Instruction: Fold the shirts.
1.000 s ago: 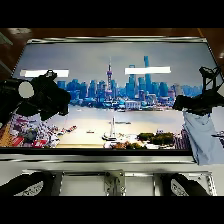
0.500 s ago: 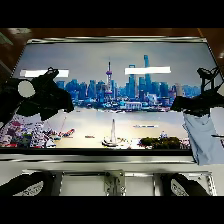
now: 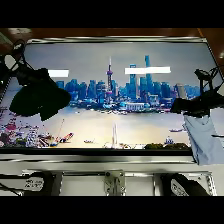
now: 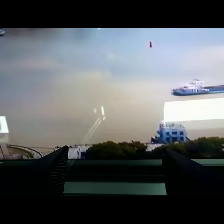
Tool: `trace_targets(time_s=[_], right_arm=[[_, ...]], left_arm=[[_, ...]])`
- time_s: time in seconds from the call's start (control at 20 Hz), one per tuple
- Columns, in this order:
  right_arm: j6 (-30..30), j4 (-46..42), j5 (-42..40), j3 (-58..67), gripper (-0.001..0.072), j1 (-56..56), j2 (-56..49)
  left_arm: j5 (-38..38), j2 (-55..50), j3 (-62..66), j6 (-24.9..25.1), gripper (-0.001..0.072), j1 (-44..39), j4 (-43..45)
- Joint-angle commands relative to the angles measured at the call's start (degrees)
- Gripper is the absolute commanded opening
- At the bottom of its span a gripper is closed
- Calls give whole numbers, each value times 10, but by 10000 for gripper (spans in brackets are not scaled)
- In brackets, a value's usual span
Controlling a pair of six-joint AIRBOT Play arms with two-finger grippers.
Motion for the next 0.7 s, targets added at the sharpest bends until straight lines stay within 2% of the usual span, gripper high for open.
trace_targets(time_s=[0.0, 0.1, 0.2, 0.25, 0.55, 0.65], right_arm=[[-1, 1, 5, 0, 693, 0, 0], [-1, 1, 5, 0, 693, 0, 0], [-1, 1, 3, 0, 693, 0, 0], [-1, 1, 1, 0, 693, 0, 0], [-1, 1, -25, 0, 693, 0, 0], [-1, 2, -28, 0, 693, 0, 0]], left_arm=[[-87, -126, 137, 17, 705, 67, 15], [-103, -179, 165, 8, 705, 92, 14], [-122, -217, 171, -45, 704, 114, 14], [-123, -232, 172, -52, 705, 122, 14], [-34, -281, 172, -49, 705, 136, 7], [-3, -294, 172, -29, 705, 136, -19]])
